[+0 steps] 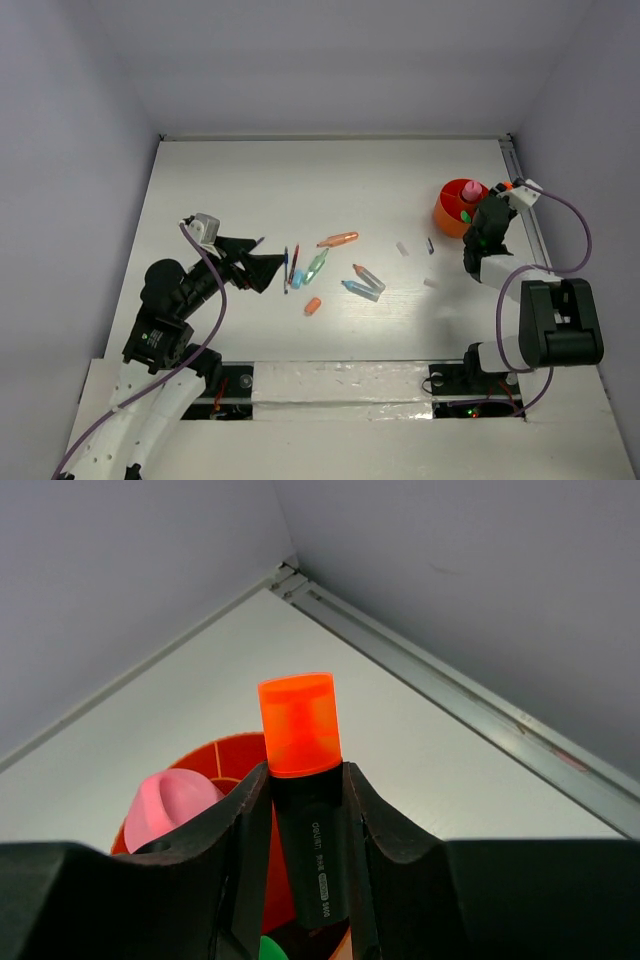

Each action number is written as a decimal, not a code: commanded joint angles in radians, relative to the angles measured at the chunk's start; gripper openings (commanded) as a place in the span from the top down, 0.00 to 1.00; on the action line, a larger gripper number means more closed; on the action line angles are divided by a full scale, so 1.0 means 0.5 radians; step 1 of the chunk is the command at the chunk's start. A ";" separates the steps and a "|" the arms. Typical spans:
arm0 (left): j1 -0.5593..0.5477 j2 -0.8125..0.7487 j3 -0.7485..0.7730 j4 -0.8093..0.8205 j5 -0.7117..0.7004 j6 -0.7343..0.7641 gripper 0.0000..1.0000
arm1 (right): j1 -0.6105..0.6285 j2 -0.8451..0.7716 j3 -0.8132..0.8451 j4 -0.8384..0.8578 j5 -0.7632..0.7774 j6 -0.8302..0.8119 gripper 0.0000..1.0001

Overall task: Sort the stationery into containers
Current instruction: Place the pen in the storage box.

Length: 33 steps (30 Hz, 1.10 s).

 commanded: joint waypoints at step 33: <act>-0.006 -0.003 0.012 0.072 -0.005 0.008 0.01 | 0.048 -0.478 0.179 -0.578 -0.582 0.307 0.42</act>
